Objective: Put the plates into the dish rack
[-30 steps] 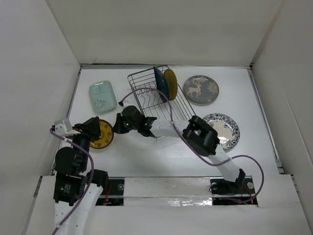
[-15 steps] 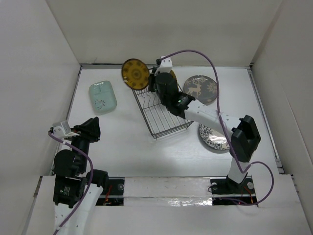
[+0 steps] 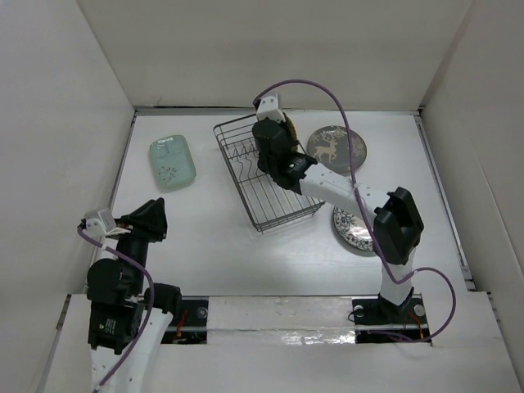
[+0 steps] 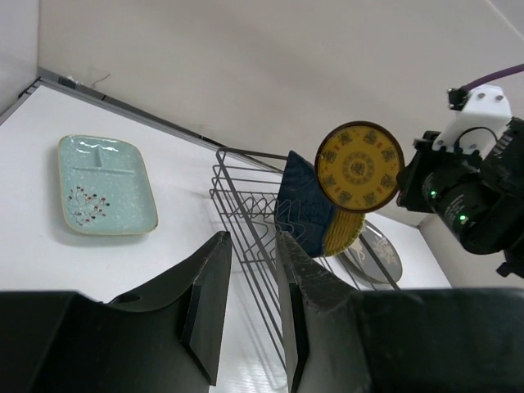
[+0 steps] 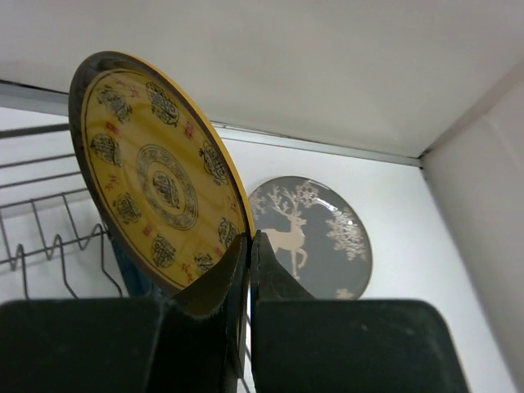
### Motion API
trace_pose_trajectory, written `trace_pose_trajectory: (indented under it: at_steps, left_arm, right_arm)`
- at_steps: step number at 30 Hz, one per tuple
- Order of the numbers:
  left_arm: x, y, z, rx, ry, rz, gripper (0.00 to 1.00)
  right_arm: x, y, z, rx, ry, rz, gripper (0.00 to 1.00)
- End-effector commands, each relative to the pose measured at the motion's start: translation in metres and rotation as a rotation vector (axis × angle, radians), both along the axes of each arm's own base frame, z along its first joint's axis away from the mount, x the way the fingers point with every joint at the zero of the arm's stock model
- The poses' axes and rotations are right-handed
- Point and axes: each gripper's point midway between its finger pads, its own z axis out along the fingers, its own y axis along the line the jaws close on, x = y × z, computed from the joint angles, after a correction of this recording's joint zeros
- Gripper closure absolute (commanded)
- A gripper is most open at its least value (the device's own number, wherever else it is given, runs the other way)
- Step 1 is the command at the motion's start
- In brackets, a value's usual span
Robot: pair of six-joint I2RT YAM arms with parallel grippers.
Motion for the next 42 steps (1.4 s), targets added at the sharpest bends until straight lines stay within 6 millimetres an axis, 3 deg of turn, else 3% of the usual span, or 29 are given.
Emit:
trace_pose_trajectory:
  at_steps: [1, 11, 19, 30, 39, 42]
  left_arm:
    - [-0.006, -0.002, 0.016, -0.006, -0.072, -0.016, 0.74]
    - [-0.011, -0.001, 0.018, -0.016, -0.087, -0.02, 0.74]
    - [-0.011, -0.001, 0.018, -0.018, -0.084, -0.017, 0.74]
    - [-0.008, -0.005, 0.015, -0.017, -0.072, -0.036, 0.74]
    - [-0.011, -0.006, 0.017, -0.019, -0.081, -0.045, 0.74]
    - [-0.011, -0.009, 0.016, -0.016, -0.076, -0.063, 0.74]
  right_arm:
    - [-0.009, -0.001, 0.032, -0.05, -0.069, -0.079, 1.0]
    - [-0.001, 0.024, 0.013, -0.131, -0.038, -0.05, 1.0]
    - [0.01, 0.035, -0.031, -0.235, 0.041, -0.077, 1.0]
    - [0.003, 0.023, -0.035, -0.113, 0.021, -0.21, 1.0]
    - [-0.015, 0.005, -0.008, 0.048, -0.077, -0.296, 1.0]
    - [-0.016, 0.002, -0.014, 0.056, -0.086, -0.321, 1.0]
